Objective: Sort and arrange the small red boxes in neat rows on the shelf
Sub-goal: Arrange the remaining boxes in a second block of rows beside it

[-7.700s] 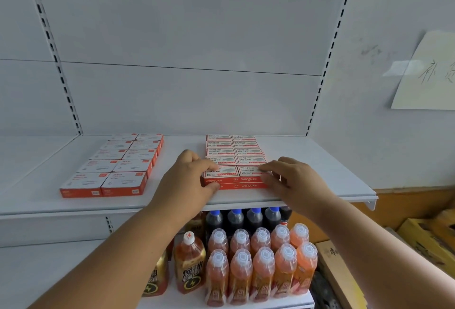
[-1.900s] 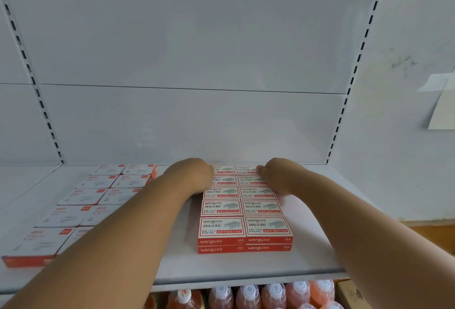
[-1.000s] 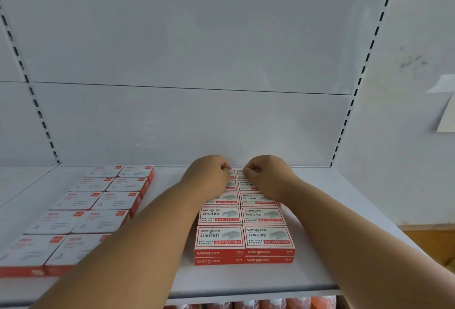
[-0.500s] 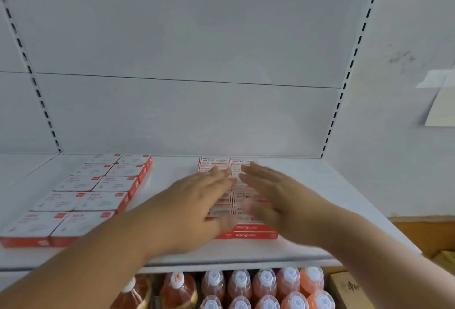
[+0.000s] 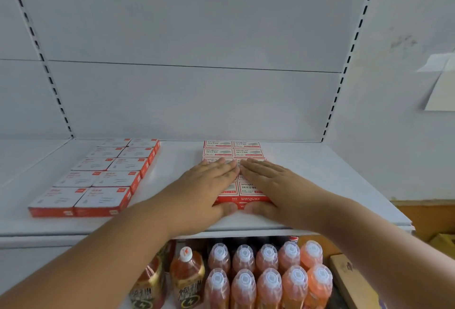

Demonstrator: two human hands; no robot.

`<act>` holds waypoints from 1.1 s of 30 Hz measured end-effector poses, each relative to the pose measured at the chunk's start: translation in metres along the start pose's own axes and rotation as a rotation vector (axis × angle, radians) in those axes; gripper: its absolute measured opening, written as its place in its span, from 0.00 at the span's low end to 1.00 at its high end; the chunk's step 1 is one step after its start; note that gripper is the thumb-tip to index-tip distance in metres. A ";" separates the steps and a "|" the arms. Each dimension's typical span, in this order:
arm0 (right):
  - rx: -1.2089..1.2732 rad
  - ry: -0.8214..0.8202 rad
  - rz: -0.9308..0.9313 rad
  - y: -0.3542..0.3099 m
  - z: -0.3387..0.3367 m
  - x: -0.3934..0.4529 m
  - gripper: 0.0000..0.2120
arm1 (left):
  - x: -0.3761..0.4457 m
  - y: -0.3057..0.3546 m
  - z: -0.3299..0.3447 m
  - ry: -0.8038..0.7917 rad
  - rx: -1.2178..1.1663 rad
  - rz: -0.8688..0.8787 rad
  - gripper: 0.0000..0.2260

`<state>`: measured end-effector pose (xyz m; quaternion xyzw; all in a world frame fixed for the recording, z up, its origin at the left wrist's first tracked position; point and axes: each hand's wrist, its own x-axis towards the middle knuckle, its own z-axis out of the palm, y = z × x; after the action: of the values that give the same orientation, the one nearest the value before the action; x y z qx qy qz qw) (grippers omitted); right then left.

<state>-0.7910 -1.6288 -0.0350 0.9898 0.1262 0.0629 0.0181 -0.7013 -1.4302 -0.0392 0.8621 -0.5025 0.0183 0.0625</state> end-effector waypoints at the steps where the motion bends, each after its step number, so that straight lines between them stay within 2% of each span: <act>1: -0.008 -0.002 0.002 -0.001 -0.001 0.000 0.46 | 0.000 0.001 0.000 0.015 -0.014 0.001 0.34; 5: -0.027 -0.008 0.028 -0.006 -0.006 -0.002 0.40 | 0.000 0.001 -0.003 0.036 -0.035 0.003 0.35; 8: 0.031 0.032 0.059 -0.012 -0.009 -0.006 0.43 | -0.006 0.002 -0.007 0.056 -0.091 -0.004 0.39; 10: 0.140 0.199 0.164 -0.011 -0.010 -0.010 0.43 | -0.014 0.002 -0.013 0.144 -0.198 -0.040 0.40; 12: 0.160 0.422 0.283 -0.011 -0.012 -0.021 0.37 | -0.027 -0.001 -0.015 0.282 -0.230 -0.091 0.37; 13: 0.149 0.471 0.332 -0.011 -0.012 -0.027 0.33 | -0.034 -0.003 -0.015 0.340 -0.215 -0.124 0.34; 15: 0.131 0.419 0.377 -0.013 -0.012 -0.038 0.28 | -0.047 -0.006 -0.013 0.380 -0.200 -0.181 0.30; 18: 0.203 0.272 0.360 -0.014 -0.005 -0.044 0.21 | -0.056 -0.004 -0.010 0.335 -0.194 -0.223 0.25; 25: 0.252 0.271 0.254 -0.015 -0.004 -0.042 0.14 | -0.049 0.001 -0.004 0.310 -0.259 -0.223 0.16; 33: 0.259 0.275 0.240 -0.014 -0.004 -0.040 0.12 | -0.046 0.001 -0.002 0.313 -0.256 -0.240 0.14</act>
<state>-0.8332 -1.6253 -0.0369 0.9739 0.0157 0.1821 -0.1343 -0.7243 -1.3908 -0.0415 0.8874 -0.3789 0.0802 0.2501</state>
